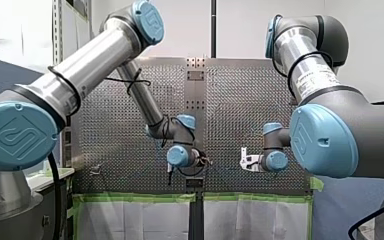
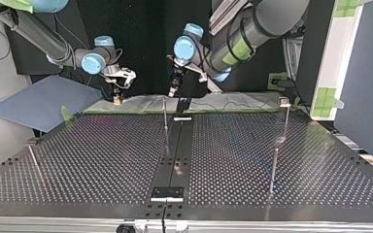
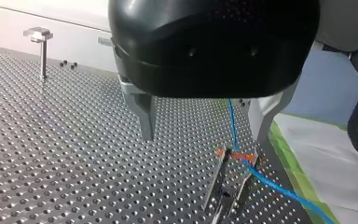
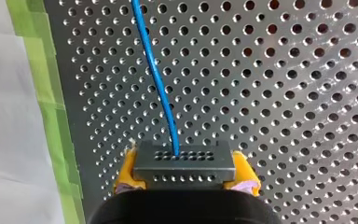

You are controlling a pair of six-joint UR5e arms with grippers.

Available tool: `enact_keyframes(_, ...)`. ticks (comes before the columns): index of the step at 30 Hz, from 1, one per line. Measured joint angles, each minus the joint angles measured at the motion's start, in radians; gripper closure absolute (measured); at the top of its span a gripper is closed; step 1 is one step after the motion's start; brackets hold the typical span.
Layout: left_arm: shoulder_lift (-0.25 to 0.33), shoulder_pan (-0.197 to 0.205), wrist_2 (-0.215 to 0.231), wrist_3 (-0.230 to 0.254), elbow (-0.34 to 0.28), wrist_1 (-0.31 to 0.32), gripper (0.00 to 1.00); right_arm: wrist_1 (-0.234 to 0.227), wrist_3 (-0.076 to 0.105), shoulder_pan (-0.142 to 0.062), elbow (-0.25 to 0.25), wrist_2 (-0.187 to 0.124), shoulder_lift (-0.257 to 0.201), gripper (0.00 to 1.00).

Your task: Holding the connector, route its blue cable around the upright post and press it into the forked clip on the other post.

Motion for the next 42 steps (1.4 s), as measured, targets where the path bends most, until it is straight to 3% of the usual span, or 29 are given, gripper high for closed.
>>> enact_keyframes(12, 0.104, -0.015, -0.08, -0.083, -0.104, -0.086, 0.0, -0.005, 0.034, -0.017, 0.0, -0.007, 0.0, 0.79)
enact_keyframes(42, 0.371, -0.023, -0.045, -0.212, -0.371, -0.102, 0.0, 0.001, 0.038, -0.019, 0.001, -0.012, 0.0, 0.79)
